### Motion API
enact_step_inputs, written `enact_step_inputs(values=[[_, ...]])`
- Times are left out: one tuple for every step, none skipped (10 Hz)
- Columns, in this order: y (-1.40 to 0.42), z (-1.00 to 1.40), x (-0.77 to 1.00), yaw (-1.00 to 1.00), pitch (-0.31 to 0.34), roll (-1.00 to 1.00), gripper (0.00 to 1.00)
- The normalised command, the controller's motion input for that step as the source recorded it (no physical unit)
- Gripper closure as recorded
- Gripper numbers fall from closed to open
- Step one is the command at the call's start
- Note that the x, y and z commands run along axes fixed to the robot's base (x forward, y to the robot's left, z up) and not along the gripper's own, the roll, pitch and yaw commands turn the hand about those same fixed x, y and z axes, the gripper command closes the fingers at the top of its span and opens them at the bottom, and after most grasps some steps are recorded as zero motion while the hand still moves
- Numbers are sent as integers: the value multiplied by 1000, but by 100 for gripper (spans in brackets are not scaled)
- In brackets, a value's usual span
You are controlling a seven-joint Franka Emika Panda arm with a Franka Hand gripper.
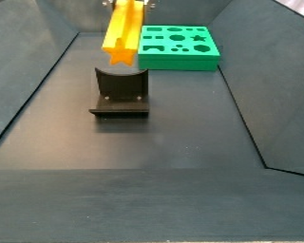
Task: Pick up the star object. Move up. Place the star object on the fixture. Regrasp the star object. Move to above the board. Insert the star object.
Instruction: Place the star object on the fixture.
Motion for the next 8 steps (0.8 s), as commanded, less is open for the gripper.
enact_step_inputs(values=[[-19,29,290,80,51,-1000,100],[5,26,206,71,68,-1000,100],[21,5,118,63,85,-1000,100],[30,4,49,47,95,-1000,100],[32,-3,38,32,105,-1000,100],[33,-9,56,9,129,-1000,100],[35,-13,73,-13,156,-1000,100],[42,-17,88,-57,195,-1000,100]])
